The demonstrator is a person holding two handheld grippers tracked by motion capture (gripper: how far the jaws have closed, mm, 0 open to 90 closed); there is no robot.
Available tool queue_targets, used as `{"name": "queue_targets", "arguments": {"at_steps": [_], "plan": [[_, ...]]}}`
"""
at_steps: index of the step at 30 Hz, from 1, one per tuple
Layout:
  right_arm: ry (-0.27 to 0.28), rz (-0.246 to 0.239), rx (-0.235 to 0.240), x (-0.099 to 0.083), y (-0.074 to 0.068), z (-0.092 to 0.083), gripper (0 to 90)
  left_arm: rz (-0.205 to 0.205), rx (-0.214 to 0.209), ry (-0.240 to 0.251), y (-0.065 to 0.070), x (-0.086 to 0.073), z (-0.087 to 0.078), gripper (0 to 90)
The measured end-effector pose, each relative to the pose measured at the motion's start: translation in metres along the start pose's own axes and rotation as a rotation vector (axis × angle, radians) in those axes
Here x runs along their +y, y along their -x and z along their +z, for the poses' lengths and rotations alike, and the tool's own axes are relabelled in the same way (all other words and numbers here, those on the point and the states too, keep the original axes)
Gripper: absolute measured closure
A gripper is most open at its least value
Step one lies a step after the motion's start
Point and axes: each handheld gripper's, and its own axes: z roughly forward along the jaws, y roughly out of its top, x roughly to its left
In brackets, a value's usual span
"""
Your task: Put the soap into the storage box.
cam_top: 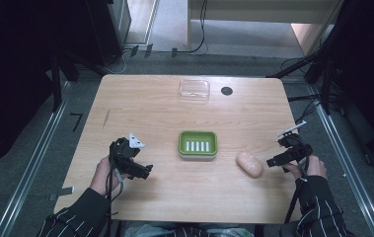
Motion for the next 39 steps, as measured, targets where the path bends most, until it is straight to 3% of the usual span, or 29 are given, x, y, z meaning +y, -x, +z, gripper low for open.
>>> {"name": "queue_targets", "arguments": {"at_steps": [20, 26, 39], "plan": [[0.013, -0.028, 0.006, 0.004, -0.008, -0.007, 2.0, 0.004, -0.006, 0.002, 0.0, 0.0, 0.001, 0.0], [0.04, -0.044, 0.023, 0.004, -0.012, -0.012, 2.0, 0.009, -0.01, 0.002, 0.002, 0.002, 0.002, 0.0], [0.069, -0.121, 0.073, 0.014, -0.028, -0.019, 2.9, 0.002, -0.008, 0.0, 0.0, 0.0, 0.001, 0.0]]}}
